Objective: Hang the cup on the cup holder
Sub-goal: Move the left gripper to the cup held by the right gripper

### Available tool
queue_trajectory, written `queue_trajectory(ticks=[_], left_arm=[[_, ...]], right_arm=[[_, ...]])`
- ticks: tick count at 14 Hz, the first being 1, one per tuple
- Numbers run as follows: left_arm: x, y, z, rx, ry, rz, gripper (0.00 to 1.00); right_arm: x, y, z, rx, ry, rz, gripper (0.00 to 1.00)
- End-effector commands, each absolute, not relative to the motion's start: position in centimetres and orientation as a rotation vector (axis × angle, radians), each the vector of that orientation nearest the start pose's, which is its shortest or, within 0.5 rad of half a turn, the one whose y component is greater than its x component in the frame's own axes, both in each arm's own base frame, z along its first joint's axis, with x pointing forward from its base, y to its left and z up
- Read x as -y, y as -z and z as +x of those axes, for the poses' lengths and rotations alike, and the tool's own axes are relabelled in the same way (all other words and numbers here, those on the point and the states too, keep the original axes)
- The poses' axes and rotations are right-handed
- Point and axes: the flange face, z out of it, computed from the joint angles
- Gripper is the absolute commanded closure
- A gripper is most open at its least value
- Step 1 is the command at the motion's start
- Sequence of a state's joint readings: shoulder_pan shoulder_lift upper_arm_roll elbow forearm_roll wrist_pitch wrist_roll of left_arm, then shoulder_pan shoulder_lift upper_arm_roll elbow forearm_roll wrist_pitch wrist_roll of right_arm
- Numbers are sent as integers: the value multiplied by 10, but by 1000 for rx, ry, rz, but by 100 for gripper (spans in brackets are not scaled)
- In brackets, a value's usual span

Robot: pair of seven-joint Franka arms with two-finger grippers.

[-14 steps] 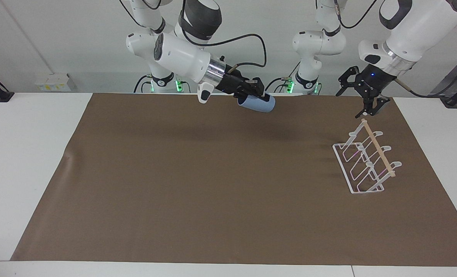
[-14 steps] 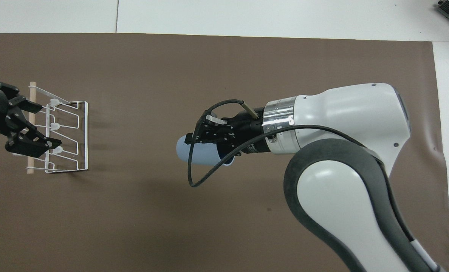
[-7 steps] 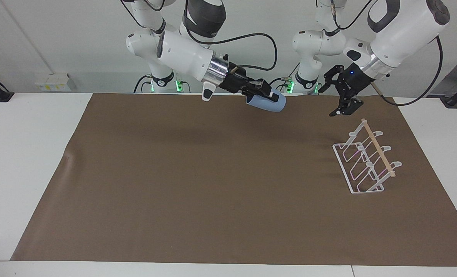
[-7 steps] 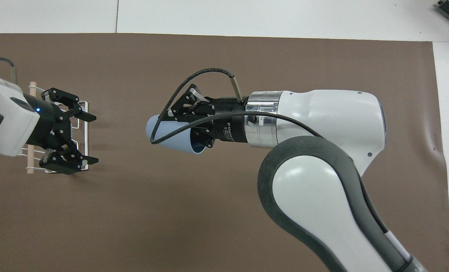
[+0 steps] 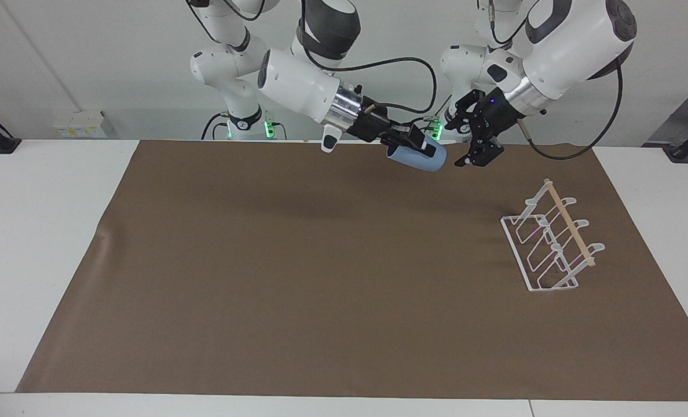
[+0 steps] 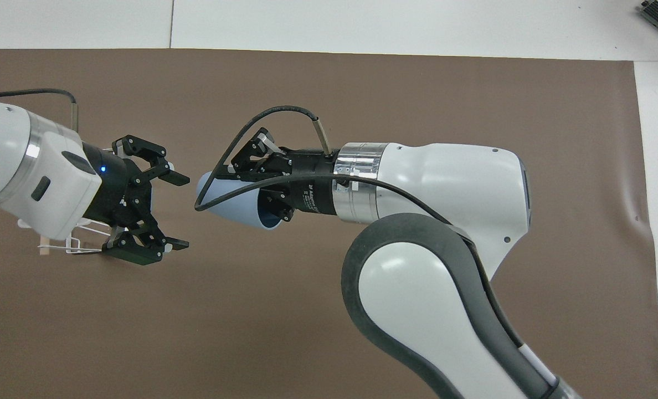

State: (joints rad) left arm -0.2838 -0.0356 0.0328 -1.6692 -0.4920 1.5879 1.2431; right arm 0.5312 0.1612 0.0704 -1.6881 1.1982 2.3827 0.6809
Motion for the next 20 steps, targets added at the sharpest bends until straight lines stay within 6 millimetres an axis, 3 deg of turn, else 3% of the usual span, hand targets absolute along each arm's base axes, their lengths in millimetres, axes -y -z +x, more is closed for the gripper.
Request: queue_trajectory(ticks=[1,8,11,20], left_arm=[[204,-613,516,-2444,462,-2593,0],[215,-599,530,-2461,525,-2681,0],[212,-603,541,-2446,537,-2670,0],[235,-602,536,-2491,554,-2634,0]], right_arm=[[-378,-567,542,-806,-296,-1839,100],[-378,-567,542,-806,-296,-1839,100],[-378,-567,542,-806,-296,-1839,100],[-378,-567,542,-805,-295,-1840,100]])
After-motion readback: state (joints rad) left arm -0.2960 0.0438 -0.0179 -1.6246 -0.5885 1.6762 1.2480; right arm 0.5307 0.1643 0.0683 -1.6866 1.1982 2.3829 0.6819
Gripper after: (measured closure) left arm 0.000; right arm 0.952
